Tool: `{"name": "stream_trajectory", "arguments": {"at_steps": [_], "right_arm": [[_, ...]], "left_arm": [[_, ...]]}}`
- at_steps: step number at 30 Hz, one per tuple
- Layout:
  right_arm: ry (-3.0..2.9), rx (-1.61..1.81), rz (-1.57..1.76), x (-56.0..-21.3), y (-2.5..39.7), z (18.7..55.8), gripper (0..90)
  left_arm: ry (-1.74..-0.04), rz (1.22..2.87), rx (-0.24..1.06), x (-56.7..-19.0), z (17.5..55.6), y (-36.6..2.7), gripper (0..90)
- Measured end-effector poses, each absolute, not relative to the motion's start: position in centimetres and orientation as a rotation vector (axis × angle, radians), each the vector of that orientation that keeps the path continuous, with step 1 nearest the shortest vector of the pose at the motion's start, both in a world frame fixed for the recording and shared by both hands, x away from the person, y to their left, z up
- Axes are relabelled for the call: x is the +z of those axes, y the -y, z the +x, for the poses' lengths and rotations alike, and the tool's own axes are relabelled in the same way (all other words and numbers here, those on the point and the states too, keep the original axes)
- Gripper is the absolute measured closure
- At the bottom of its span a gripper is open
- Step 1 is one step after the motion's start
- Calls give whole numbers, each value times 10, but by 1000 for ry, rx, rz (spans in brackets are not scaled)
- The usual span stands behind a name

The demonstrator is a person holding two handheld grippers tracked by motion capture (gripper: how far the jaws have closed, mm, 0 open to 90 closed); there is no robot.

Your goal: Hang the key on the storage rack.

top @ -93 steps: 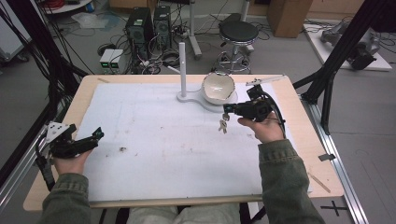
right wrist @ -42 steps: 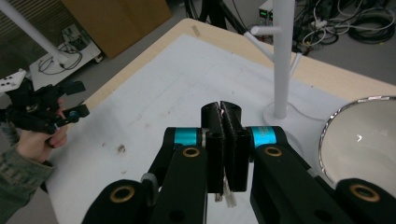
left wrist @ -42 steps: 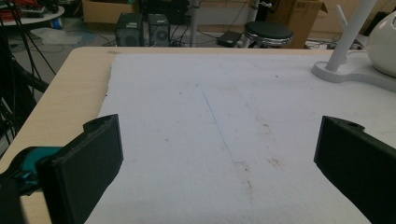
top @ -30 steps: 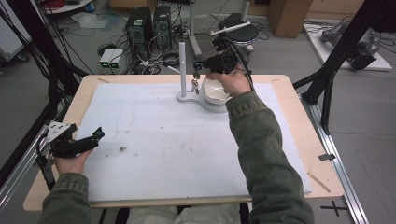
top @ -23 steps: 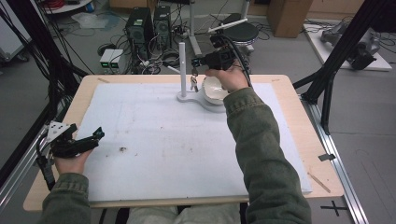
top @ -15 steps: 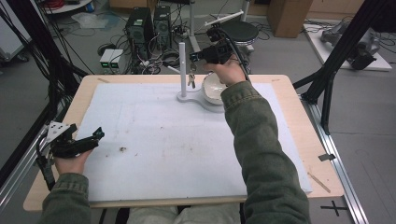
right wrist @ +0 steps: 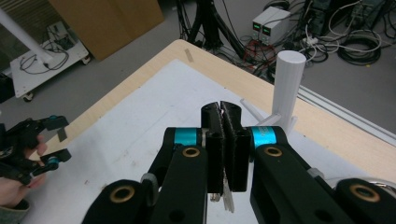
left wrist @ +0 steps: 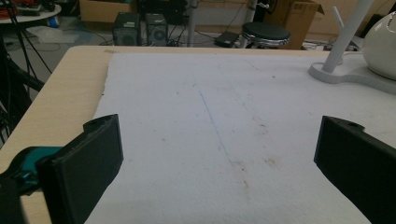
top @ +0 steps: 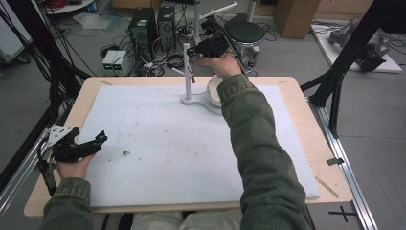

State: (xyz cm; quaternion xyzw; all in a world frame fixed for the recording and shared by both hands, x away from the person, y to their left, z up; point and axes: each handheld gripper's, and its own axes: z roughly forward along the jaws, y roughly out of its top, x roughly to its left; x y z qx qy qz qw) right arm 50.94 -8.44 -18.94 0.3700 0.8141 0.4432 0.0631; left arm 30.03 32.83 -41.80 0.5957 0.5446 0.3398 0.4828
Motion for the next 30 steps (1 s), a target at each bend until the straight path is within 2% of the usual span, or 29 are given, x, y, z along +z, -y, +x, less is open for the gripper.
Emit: {"name": "stream_trajectory", "arguments": {"at_steps": [11, 30], "right_arm": [[-2464, 1266, 1123, -194, 68, 525, 882], [-2424, 1244, 1158, -207, 65, 542, 882]], "left_arm": [[-1327, 1448, 823, -418, 301, -329, 17], [-1325, 1449, 818, -419, 301, -328, 17]]}}
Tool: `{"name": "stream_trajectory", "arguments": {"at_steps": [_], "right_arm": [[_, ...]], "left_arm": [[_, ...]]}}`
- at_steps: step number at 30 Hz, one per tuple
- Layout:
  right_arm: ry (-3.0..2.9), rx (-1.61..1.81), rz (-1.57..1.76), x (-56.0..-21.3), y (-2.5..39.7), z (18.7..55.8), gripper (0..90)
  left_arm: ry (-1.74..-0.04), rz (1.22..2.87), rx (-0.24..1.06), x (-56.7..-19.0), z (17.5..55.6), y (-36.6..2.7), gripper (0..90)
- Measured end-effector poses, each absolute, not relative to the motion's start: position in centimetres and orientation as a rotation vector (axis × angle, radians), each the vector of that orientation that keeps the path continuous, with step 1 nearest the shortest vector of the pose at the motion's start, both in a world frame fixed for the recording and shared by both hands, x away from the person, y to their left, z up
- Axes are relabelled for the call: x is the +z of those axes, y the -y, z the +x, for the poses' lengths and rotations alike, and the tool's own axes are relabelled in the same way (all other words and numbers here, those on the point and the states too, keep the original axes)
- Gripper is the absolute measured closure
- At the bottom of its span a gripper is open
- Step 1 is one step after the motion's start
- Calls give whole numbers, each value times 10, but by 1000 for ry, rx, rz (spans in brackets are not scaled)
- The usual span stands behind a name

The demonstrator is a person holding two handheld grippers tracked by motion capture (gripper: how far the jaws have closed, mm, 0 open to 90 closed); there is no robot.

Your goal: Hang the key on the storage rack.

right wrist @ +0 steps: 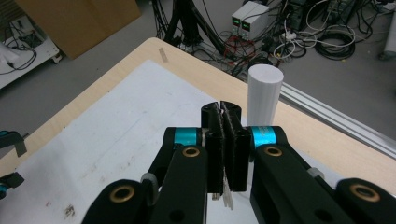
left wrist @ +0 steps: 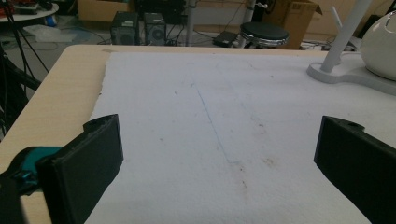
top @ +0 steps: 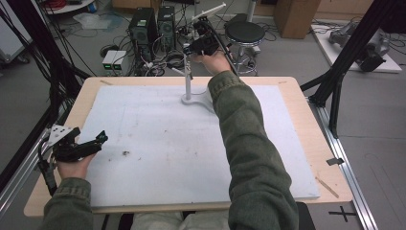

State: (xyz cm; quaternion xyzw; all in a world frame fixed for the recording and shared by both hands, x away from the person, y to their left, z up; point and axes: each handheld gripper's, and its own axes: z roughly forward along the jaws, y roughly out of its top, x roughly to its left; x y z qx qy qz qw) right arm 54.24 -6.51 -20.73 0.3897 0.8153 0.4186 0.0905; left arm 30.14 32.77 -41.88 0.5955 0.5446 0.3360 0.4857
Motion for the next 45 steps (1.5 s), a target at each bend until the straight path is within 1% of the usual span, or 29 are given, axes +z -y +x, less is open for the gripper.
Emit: {"name": "stream_trajectory", "arguments": {"at_steps": [9, 21, 28, 30, 32, 36, 38, 40, 42, 45], "right_arm": [[-2392, 1267, 1155, -219, 59, 549, 882], [-2338, 1251, 1137, -223, 57, 550, 878], [-2347, 1275, 1128, -220, 59, 548, 746], [-2351, 1279, 1128, -220, 60, 545, 691], [-2351, 1284, 1131, -220, 63, 541, 605], [-2368, 1254, 1122, -223, 71, 534, 375], [-2327, 1217, 1173, -224, 74, 530, 283], [-2323, 1202, 1217, -226, 79, 527, 222], [-2327, 1175, 1225, -228, 81, 525, 199], [-2342, 1122, 1239, -229, 84, 522, 121]], "left_arm": [[-1330, 1445, 819, -418, 301, -329, 17], [-1328, 1443, 817, -419, 301, -329, 17], [-1329, 1444, 814, -418, 301, -329, 17], [-1328, 1438, 814, -418, 300, -329, 17], [-1328, 1438, 815, -418, 300, -329, 17], [-1327, 1441, 814, -418, 300, -329, 17], [-1328, 1440, 814, -418, 300, -329, 17], [-1330, 1439, 815, -418, 300, -329, 17], [-1330, 1435, 814, -418, 299, -329, 17], [-1329, 1435, 814, -418, 299, -329, 17]]}}
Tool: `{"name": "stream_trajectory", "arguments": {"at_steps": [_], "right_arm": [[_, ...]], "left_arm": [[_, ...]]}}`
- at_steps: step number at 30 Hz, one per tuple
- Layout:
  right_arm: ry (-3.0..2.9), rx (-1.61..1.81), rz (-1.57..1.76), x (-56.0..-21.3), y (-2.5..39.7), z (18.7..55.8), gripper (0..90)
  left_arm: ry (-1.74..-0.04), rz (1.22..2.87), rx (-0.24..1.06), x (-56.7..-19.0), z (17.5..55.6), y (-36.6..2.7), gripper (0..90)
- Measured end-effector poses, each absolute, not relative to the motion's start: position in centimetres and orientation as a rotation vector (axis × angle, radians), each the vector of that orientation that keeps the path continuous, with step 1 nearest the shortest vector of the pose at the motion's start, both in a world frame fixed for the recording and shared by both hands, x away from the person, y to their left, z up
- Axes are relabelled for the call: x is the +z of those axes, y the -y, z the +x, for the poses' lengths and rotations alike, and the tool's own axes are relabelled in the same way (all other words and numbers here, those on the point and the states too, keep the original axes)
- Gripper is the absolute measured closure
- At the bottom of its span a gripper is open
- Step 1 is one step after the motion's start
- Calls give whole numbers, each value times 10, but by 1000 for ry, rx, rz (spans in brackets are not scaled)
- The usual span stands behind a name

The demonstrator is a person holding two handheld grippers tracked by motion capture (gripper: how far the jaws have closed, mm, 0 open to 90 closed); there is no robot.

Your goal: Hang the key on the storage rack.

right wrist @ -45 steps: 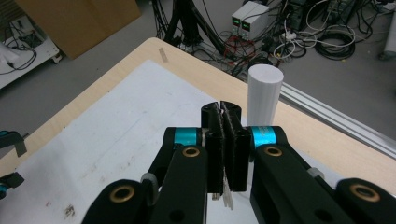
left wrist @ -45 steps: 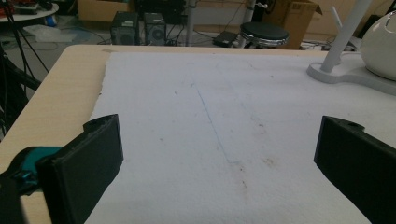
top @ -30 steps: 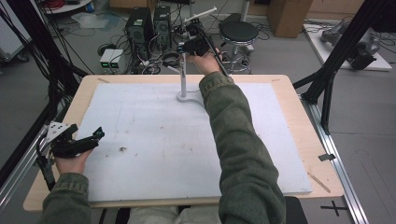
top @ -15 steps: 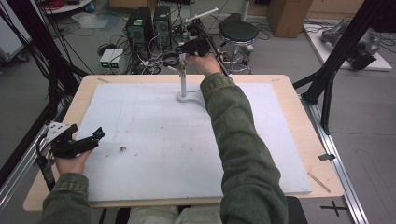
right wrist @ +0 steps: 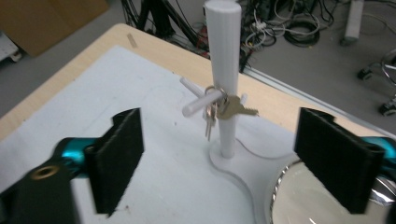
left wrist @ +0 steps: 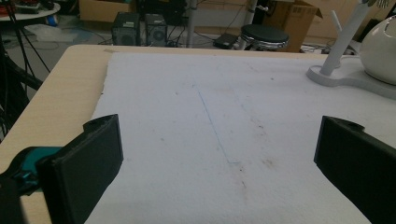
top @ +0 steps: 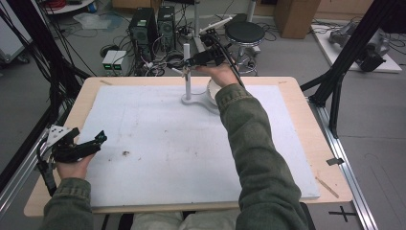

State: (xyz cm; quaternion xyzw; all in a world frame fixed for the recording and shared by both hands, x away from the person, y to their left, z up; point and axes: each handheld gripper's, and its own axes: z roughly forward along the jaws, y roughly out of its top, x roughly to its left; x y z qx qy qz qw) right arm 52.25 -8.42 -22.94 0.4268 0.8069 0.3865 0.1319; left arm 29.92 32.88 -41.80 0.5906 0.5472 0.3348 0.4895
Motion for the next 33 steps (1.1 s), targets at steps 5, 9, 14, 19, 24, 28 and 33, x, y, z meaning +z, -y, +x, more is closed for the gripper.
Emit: {"name": "stream_trajectory", "arguments": {"at_steps": [5, 9, 14, 19, 24, 28, 33], "right_arm": [[-2333, 1131, 1223, -228, 89, 517, 95], [-2338, 1088, 1235, -230, 93, 514, 9], [-2342, 1050, 1260, -232, 103, 510, 9], [-2324, 1027, 1266, -230, 116, 503, 9], [-2293, 1014, 1280, -227, 125, 495, 9], [-2283, 998, 1296, -231, 133, 489, 10], [-2263, 1001, 1312, -239, 147, 478, 10]], "left_arm": [[-1334, 1433, 812, -418, 300, -330, 17], [-1333, 1428, 812, -418, 300, -329, 17], [-1331, 1430, 809, -419, 301, -329, 17], [-1333, 1426, 809, -419, 301, -329, 17], [-1334, 1421, 806, -419, 301, -329, 17], [-1332, 1420, 803, -419, 301, -329, 17], [-1334, 1412, 800, -418, 301, -330, 17]]}}
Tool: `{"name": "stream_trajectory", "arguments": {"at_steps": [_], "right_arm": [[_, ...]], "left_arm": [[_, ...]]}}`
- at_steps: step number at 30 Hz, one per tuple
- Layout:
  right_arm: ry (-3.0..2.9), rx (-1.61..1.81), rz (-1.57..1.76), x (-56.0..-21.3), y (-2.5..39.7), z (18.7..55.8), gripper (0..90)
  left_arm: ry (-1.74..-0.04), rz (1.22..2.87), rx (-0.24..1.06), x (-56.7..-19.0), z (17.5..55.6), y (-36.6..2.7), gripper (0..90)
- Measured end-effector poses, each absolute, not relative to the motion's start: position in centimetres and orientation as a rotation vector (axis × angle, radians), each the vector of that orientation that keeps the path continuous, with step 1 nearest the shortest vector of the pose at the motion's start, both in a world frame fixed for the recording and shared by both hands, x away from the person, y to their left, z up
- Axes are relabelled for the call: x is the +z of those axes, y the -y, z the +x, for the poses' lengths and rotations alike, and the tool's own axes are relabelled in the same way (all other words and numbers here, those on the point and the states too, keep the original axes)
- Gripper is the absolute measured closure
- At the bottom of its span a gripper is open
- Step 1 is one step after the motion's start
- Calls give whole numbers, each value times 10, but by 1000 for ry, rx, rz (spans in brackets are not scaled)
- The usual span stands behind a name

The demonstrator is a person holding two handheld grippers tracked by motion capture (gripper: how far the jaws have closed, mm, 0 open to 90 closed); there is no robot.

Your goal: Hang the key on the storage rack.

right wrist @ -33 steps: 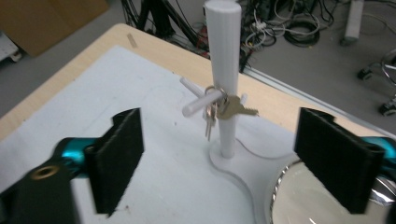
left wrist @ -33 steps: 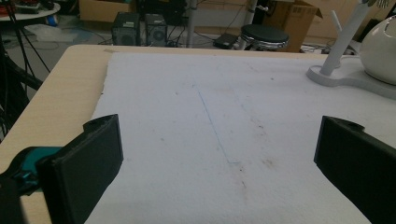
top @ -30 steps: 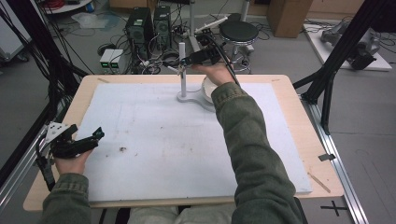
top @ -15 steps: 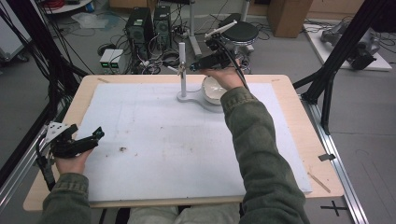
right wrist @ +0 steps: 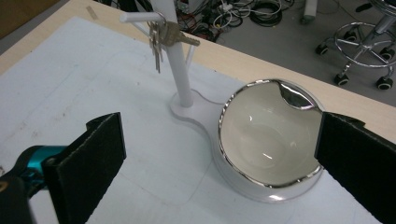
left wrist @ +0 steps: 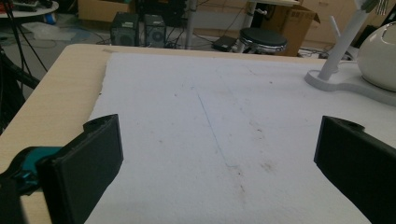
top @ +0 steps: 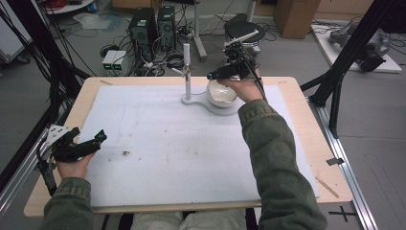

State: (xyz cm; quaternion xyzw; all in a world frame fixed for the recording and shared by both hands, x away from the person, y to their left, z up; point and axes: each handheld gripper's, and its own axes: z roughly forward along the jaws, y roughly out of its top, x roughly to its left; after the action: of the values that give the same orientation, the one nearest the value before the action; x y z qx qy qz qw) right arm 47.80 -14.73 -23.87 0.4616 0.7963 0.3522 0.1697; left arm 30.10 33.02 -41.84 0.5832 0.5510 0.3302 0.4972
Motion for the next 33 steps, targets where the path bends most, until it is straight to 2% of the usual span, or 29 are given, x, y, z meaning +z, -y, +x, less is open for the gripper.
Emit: {"name": "stream_trajectory", "arguments": {"at_steps": [13, 33], "right_arm": [[-2235, 1009, 1315, -250, 177, 452, 10], [-2165, 1054, 1345, -285, 210, 421, 10]], "left_arm": [[-1338, 1403, 793, -418, 301, -330, 17], [-1338, 1408, 787, -418, 301, -331, 17]]}}
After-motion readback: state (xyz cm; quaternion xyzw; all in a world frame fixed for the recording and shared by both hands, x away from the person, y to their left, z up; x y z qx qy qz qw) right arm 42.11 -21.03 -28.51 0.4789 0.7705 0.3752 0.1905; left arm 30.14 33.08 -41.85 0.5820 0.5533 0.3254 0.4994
